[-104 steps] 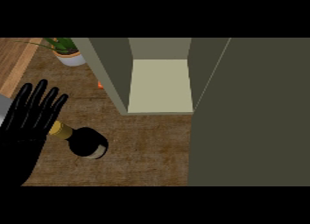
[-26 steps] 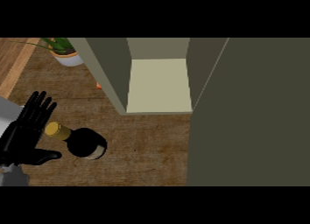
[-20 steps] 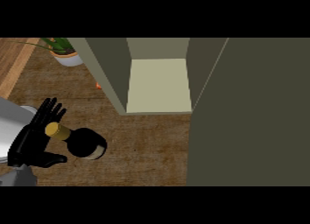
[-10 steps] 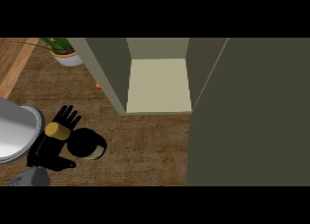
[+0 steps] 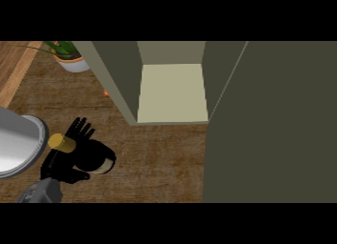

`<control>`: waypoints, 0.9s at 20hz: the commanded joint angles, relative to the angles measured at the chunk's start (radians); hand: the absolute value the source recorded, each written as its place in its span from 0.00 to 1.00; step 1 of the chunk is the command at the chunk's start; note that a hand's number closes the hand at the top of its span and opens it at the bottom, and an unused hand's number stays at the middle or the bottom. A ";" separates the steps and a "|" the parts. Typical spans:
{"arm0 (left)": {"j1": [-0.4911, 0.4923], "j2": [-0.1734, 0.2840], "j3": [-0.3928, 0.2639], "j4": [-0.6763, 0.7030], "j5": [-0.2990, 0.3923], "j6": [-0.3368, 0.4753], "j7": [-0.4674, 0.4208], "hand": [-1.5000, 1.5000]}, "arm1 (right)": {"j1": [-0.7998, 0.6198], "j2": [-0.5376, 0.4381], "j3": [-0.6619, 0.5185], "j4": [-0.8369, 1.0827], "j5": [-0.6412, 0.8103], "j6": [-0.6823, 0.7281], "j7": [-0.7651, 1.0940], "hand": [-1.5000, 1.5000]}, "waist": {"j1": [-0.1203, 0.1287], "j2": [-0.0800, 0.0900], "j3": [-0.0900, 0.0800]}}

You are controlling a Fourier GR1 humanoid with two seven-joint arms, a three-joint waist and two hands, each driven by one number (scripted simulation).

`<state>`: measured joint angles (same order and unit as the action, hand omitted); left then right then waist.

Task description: Pick up the wine, place it into the cabinet and close the cabinet

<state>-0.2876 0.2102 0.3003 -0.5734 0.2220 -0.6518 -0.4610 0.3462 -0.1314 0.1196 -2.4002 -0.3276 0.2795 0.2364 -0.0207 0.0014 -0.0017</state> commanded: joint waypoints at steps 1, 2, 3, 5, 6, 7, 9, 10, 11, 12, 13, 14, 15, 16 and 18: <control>-0.020 -0.057 -0.011 0.091 -0.028 -0.009 -0.127 0.00 | 0.011 -0.021 -0.056 -0.130 -0.107 -0.010 0.054 0.00 | -0.002 0.002 0.000; -0.039 -0.043 -0.003 0.117 -0.027 0.006 -0.120 0.00 | 0.100 0.004 0.020 -0.185 -0.044 0.007 0.025 0.00 | -0.010 0.000 -0.001; -0.055 0.002 0.007 0.152 -0.019 -0.062 -0.136 0.00 | -0.024 -0.025 -0.027 -0.149 -0.086 -0.030 0.098 0.00 | 0.000 0.004 -0.001; -0.101 -0.002 0.025 0.188 -0.007 -0.026 -0.130 0.00 | 0.050 -0.001 0.012 -0.155 -0.055 -0.013 0.062 0.00 | -0.007 0.002 -0.001; -0.086 -0.008 0.012 0.173 -0.009 -0.062 -0.145 0.00 | -0.013 0.041 0.069 -0.110 0.021 -0.060 0.065 0.00 | 0.003 0.002 -0.001; -0.086 -0.041 -0.005 0.170 -0.037 -0.002 -0.181 0.00 | 0.041 0.005 0.000 -0.159 -0.056 -0.037 0.067 0.00 | -0.005 0.001 -0.001; -0.072 -0.030 -0.015 0.194 -0.032 -0.087 -0.173 1.00 | -0.009 0.007 0.016 -0.140 -0.026 -0.054 0.080 0.00 | 0.000 0.002 -0.001; -0.078 -0.027 -0.019 0.189 -0.026 -0.123 -0.162 1.00 | 0.026 -0.002 0.022 -0.153 -0.043 -0.039 0.079 0.00 | -0.005 0.001 -0.001; -0.118 -0.029 -0.010 0.213 -0.011 -0.126 -0.121 1.00 | 0.030 0.002 0.034 -0.125 -0.008 -0.020 0.040 0.00 | -0.008 0.002 -0.001; -0.080 -0.027 -0.020 0.184 -0.006 -0.181 -0.126 1.00 | 0.036 -0.021 -0.004 -0.173 -0.063 -0.031 0.079 0.00 | -0.005 -0.001 -0.001; -0.101 -0.044 -0.027 0.198 -0.014 -0.152 -0.115 1.00 | 0.008 0.008 0.045 -0.165 -0.009 -0.066 0.093 0.00 | -0.001 0.000 -0.001; -0.115 -0.051 -0.027 0.201 -0.004 -0.181 -0.103 1.00 | 0.015 0.006 0.043 -0.140 -0.020 -0.050 0.070 0.00 | -0.005 0.001 -0.001; -0.117 -0.050 -0.025 0.206 0.003 -0.200 -0.096 1.00 | -0.007 -0.017 0.003 -0.102 -0.048 -0.028 0.060 0.00 | -0.001 0.001 -0.001; -0.106 -0.049 -0.028 0.218 -0.005 -0.186 -0.105 1.00 | 0.063 -0.022 0.019 -0.129 -0.033 0.010 0.018 0.00 | -0.008 0.000 0.000; -0.099 -0.021 -0.049 0.203 -0.037 -0.198 -0.156 1.00 | 0.015 0.001 0.053 -0.136 0.013 -0.045 0.056 0.00 | -0.003 0.002 -0.001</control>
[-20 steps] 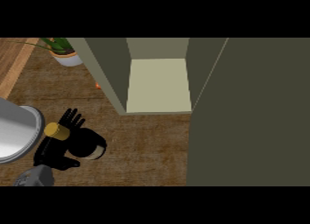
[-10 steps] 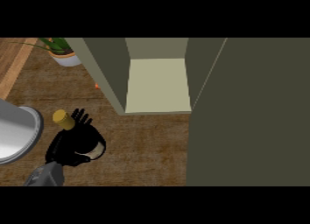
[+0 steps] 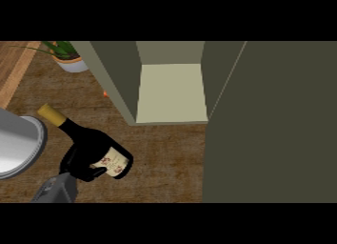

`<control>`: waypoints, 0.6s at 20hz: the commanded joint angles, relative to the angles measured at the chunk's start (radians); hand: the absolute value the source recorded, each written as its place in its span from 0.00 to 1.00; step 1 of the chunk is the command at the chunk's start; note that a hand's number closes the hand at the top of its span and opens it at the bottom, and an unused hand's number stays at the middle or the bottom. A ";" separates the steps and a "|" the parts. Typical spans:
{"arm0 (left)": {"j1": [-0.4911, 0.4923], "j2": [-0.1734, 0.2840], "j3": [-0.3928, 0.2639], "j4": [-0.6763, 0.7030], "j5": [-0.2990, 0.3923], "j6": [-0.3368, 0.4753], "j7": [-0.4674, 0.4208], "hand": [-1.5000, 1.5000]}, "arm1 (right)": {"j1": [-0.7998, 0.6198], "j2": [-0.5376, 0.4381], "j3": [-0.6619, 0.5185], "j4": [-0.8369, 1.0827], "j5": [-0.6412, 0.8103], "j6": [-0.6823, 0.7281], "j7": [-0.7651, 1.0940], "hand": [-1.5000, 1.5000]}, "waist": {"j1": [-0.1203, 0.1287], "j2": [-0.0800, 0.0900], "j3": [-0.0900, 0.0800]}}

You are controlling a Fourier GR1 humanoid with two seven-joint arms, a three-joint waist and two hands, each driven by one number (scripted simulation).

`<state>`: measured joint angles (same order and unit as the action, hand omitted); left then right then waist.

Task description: Pick up the wine, place it into the cabinet and close the cabinet

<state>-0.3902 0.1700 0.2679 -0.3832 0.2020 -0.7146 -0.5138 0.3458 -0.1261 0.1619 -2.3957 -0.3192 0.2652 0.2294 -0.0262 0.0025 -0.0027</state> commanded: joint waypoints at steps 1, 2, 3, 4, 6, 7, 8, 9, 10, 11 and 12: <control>0.001 -0.032 -0.030 -0.036 -0.037 -0.031 -0.139 1.00 | 0.072 -0.021 0.010 -0.182 -0.026 -0.011 0.065 0.00 | 0.000 -0.003 0.000; 0.004 -0.007 -0.050 -0.089 -0.077 0.021 -0.207 1.00 | 0.041 -0.030 -0.042 -0.118 -0.057 0.002 0.031 0.00 | -0.002 -0.001 0.000; 0.029 -0.014 -0.067 -0.109 -0.104 0.066 -0.247 1.00 | 0.077 -0.038 -0.042 -0.127 -0.052 0.023 0.010 0.00 | -0.003 -0.004 0.001; 0.027 -0.015 -0.072 -0.116 -0.114 0.104 -0.258 1.00 | 0.034 -0.032 -0.046 -0.107 -0.040 0.007 0.019 0.00 | 0.007 -0.002 0.001; 0.131 0.006 -0.060 -0.158 -0.120 0.179 -0.335 1.00 | 0.046 -0.035 -0.083 -0.126 -0.064 -0.012 0.025 0.00 | 0.019 -0.006 0.002; 0.119 -0.024 -0.055 -0.159 -0.123 0.267 -0.324 1.00 | 0.052 -0.026 -0.028 -0.153 -0.030 -0.018 0.048 0.00 | 0.017 -0.006 0.001; 0.143 -0.026 -0.046 -0.169 -0.130 0.326 -0.371 1.00 | 0.023 -0.022 -0.059 -0.090 -0.048 -0.009 0.008 0.00 | 0.021 -0.005 0.002; 0.167 -0.022 -0.036 -0.179 -0.127 0.360 -0.382 1.00 | 0.096 -0.039 -0.050 -0.133 -0.045 0.018 0.006 0.00 | 0.014 -0.008 0.002; 0.194 -0.052 -0.058 -0.229 -0.140 0.405 -0.370 1.00 | 0.015 -0.032 -0.061 -0.117 -0.054 -0.025 0.049 0.00 | 0.032 -0.007 0.003; 0.178 -0.046 -0.056 -0.259 -0.141 0.440 -0.349 1.00 | 0.052 -0.054 -0.086 -0.141 -0.086 -0.001 0.050 0.00 | 0.024 -0.008 0.003; 0.212 -0.055 -0.078 -0.285 -0.179 0.501 -0.388 1.00 | 0.093 -0.019 -0.020 -0.151 -0.017 -0.014 0.031 0.00 | 0.022 -0.011 0.003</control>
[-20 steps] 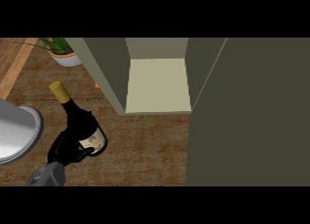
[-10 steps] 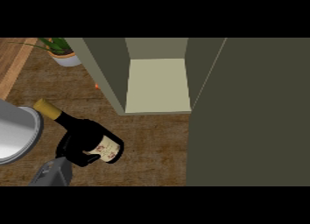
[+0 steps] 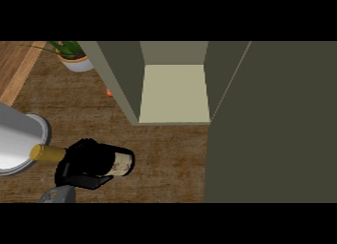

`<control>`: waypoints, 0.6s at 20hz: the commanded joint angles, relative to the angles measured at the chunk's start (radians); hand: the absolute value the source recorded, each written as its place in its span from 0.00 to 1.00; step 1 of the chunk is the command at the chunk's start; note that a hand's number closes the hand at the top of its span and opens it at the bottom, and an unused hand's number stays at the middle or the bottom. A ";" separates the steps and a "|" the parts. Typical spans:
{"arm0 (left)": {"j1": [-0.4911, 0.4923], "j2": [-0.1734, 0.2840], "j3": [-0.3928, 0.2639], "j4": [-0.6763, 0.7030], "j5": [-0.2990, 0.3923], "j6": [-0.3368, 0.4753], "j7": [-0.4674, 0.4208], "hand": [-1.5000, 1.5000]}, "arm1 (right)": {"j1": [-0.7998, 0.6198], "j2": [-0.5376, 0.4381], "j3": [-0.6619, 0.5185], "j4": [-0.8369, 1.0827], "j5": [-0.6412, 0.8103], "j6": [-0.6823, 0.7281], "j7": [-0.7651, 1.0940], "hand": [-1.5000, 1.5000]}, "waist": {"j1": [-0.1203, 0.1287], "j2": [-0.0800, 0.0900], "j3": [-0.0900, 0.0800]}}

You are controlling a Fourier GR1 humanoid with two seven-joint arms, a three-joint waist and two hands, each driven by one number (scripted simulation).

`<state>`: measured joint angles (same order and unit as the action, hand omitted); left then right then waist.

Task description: Pick up the wine, place it into the cabinet and close the cabinet

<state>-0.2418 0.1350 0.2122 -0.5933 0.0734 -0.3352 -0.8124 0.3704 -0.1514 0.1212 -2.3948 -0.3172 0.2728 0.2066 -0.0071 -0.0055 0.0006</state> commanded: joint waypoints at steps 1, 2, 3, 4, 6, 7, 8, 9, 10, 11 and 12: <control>0.057 -0.037 -0.033 -0.092 -0.059 0.146 -0.088 1.00 | 0.049 0.024 0.051 -0.120 0.019 -0.021 0.030 0.00 | 0.003 0.000 0.000; 0.031 -0.035 -0.031 -0.125 -0.064 0.199 -0.045 1.00 | 0.055 0.003 0.003 -0.156 -0.028 -0.026 0.045 0.00 | 0.001 -0.001 0.000; 0.046 -0.019 -0.051 -0.194 -0.077 0.207 0.003 1.00 | 0.045 0.001 -0.004 -0.100 -0.033 -0.009 0.023 0.00 | 0.008 -0.002 0.001; 0.077 -0.049 -0.073 -0.175 -0.113 0.249 -0.042 1.00 | 0.042 -0.032 -0.047 -0.134 -0.070 0.003 0.045 0.00 | 0.004 0.001 0.000; 0.046 -0.071 -0.076 -0.263 -0.107 0.325 0.098 1.00 | 0.053 -0.017 -0.028 -0.115 -0.044 0.020 0.004 0.00 | 0.005 -0.002 0.001; 0.089 -0.061 -0.106 -0.298 -0.119 0.285 0.108 1.00 | 0.064 -0.002 -0.014 -0.144 -0.036 -0.010 0.039 0.00 | 0.005 0.000 0.000; 0.072 -0.036 -0.091 -0.343 -0.098 0.277 0.173 1.00 | 0.046 0.015 0.048 -0.150 -0.009 -0.030 0.071 0.00 | 0.008 0.000 0.000; 0.123 -0.059 -0.108 -0.387 -0.105 0.298 0.181 1.00 | 0.112 -0.008 -0.035 -0.094 -0.043 0.057 -0.051 0.00 | 0.004 0.000 0.001; 0.067 -0.068 -0.106 -0.420 -0.090 0.307 0.278 1.00 | 0.051 -0.019 -0.003 -0.171 -0.057 -0.017 0.093 0.00 | 0.008 0.000 0.000; 0.102 -0.112 -0.145 -0.429 -0.120 0.328 0.230 1.00 | -0.026 -0.040 -0.083 -0.113 -0.126 -0.005 0.085 0.00 | 0.009 0.003 0.000; 0.081 -0.131 -0.194 -0.474 -0.104 0.398 0.291 1.00 | 0.071 -0.022 -0.038 -0.122 -0.065 0.031 0.019 0.00 | 0.001 0.000 0.001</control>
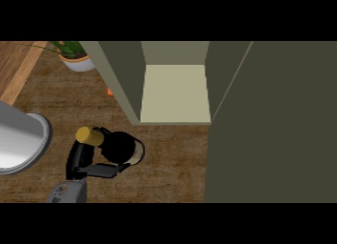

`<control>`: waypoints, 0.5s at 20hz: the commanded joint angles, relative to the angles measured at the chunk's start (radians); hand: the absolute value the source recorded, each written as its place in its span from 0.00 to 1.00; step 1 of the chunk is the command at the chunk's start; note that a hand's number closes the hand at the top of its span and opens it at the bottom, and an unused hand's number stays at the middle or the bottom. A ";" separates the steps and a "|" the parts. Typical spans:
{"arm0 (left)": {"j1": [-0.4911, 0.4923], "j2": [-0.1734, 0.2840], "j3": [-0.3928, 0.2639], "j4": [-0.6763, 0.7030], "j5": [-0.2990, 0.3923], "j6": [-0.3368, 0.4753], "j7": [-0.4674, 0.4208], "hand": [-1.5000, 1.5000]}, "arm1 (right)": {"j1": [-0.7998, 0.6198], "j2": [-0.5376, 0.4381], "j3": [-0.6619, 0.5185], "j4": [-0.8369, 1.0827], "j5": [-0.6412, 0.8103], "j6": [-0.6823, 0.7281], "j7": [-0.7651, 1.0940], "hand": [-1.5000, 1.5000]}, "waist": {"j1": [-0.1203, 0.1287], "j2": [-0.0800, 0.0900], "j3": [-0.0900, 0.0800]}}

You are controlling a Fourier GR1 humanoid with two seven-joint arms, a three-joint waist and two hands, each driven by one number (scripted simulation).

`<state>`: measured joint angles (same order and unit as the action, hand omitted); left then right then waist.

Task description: Pick up the wine, place it into the cabinet and close the cabinet

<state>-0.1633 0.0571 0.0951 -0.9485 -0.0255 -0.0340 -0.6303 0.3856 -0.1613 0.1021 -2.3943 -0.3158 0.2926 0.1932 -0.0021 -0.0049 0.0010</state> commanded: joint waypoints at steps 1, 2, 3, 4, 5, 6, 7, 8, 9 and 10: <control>-0.008 -0.054 -0.063 -0.148 -0.035 0.099 0.149 1.00 | 0.023 -0.009 -0.035 -0.121 -0.088 -0.008 0.055 0.00 | -0.001 0.001 0.000; 0.035 -0.055 -0.094 -0.156 -0.035 0.121 0.116 1.00 | 0.080 0.001 -0.007 -0.168 -0.072 -0.012 0.071 0.00 | -0.004 0.001 -0.001; 0.007 -0.055 -0.133 -0.197 -0.023 0.146 0.183 1.00 | 0.048 -0.001 -0.031 -0.096 -0.076 0.008 0.034 0.00 | -0.003 0.001 0.000; -0.020 -0.044 -0.095 -0.247 -0.041 0.125 0.271 1.00 | 0.057 0.006 0.002 -0.101 -0.046 0.018 0.024 0.00 | -0.002 0.001 0.000; -0.053 -0.052 -0.083 -0.199 -0.040 0.135 0.267 1.00 | 0.050 -0.011 -0.042 -0.165 -0.112 -0.017 0.092 0.00 | -0.006 0.002 -0.001; -0.007 -0.056 -0.168 -0.244 -0.011 0.179 0.272 1.00 | 0.047 0.027 0.024 -0.149 -0.040 -0.024 0.066 0.00 | -0.004 0.001 -0.001; -0.048 -0.056 -0.169 -0.198 0.009 0.198 0.281 1.00 | 0.072 0.024 0.009 -0.126 -0.038 0.002 0.033 0.00 | -0.008 0.003 -0.001; -0.088 -0.056 -0.160 -0.127 -0.005 0.204 0.234 1.00 | 0.044 0.012 0.003 -0.155 -0.053 -0.021 0.089 0.00 | -0.009 0.004 -0.001; -0.080 -0.057 -0.207 -0.205 -0.016 0.227 0.325 1.00 | 0.045 0.025 0.021 -0.139 -0.031 -0.024 0.074 0.00 | -0.007 0.003 -0.001; -0.113 -0.057 -0.155 -0.180 -0.049 0.203 0.347 1.00 | 0.035 0.002 -0.020 -0.163 -0.067 -0.027 0.096 0.00 | -0.007 0.003 -0.001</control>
<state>-0.2224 0.0062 -0.0477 -1.1218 -0.0468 0.1392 -0.3702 0.3970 -0.1444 0.1087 -2.3964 -0.3177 0.2919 0.2041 -0.0081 -0.0025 0.0001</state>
